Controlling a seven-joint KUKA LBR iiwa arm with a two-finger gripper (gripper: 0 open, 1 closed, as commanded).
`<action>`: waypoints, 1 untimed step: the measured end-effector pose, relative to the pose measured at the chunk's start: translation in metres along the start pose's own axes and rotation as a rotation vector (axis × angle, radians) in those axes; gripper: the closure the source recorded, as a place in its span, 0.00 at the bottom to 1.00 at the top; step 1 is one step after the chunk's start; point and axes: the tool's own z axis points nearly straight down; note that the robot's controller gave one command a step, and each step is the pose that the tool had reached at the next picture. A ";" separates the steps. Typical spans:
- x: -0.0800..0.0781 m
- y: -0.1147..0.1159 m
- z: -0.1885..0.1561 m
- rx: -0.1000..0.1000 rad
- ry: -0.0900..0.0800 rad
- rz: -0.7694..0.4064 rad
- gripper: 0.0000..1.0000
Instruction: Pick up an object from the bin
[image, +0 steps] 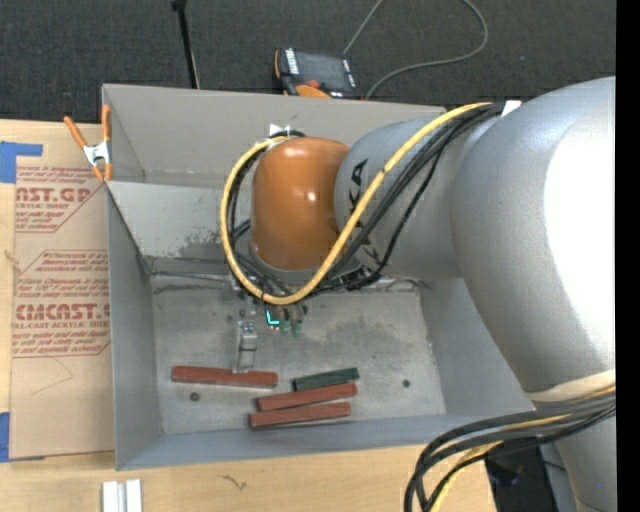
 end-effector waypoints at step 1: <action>0.072 -0.008 0.017 0.001 0.002 0.008 0.00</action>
Offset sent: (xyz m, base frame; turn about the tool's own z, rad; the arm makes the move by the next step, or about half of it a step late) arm -0.0684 -0.0085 -0.0146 0.0091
